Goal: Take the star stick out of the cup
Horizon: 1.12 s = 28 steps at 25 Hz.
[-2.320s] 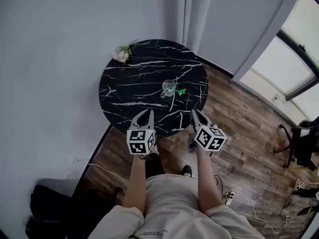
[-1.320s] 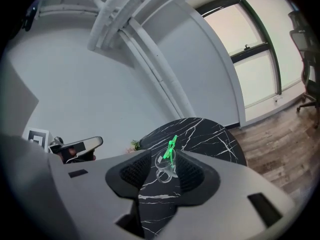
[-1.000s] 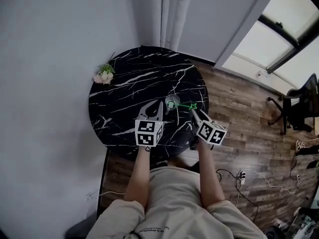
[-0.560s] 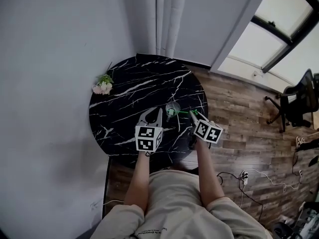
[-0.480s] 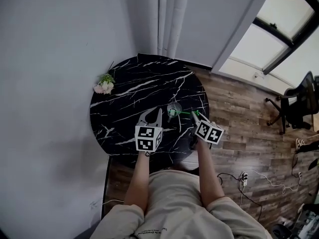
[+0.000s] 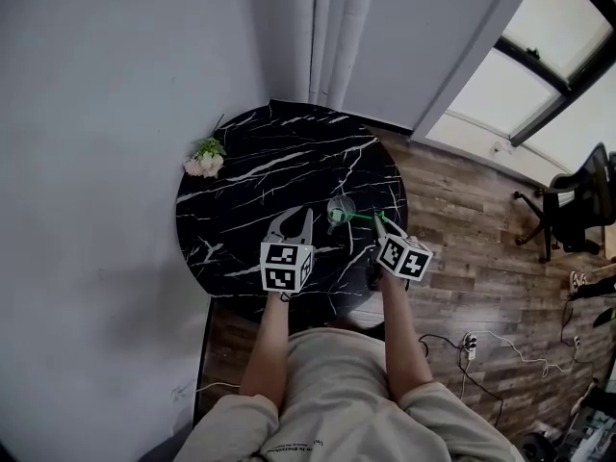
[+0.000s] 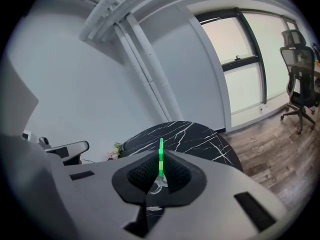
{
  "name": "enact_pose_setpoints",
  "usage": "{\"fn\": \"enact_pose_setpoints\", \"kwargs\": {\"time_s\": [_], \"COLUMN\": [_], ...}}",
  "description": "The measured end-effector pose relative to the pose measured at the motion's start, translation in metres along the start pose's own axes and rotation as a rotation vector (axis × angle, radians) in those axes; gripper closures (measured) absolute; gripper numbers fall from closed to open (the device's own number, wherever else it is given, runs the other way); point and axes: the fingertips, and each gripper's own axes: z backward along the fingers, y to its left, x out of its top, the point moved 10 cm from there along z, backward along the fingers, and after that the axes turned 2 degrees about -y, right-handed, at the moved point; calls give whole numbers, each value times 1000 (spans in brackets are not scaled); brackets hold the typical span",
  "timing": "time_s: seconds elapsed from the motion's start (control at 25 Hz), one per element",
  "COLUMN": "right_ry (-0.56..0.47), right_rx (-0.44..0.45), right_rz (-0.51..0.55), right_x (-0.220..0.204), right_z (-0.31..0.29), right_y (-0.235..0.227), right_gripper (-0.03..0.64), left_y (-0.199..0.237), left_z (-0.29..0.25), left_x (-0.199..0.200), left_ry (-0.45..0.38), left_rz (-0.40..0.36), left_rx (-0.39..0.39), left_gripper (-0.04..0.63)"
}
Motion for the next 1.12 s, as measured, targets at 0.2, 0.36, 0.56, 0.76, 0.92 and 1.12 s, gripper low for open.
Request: {"fn": "enact_pose_setpoints", "kwargs": {"time_s": [0.2, 0.36, 0.56, 0.76, 0.92, 1.12], "right_ry": [17, 32, 47, 35, -38, -65], "right_rx": [12, 20, 24, 37, 47, 64], "right_rz": [165, 304, 418, 440, 430, 458], "right_x": [5, 5, 3, 3, 5, -4], "right_z": [-1, -3, -5, -12, -14, -12], "right_y": [19, 37, 58, 68, 75, 78], "right_gripper": [571, 571, 571, 571, 571, 571], "left_y": [2, 3, 7, 14, 26, 32], "left_z": [3, 7, 14, 23, 33, 43], "left_x": [-2, -4, -3, -2, -2, -8], "left_ry": [2, -4, -12, -18, -29, -30], "left_rz": [5, 3, 16, 10, 38, 67], "left_rx": [8, 13, 34, 54, 91, 118], "left_gripper": [572, 572, 572, 572, 572, 572]}}
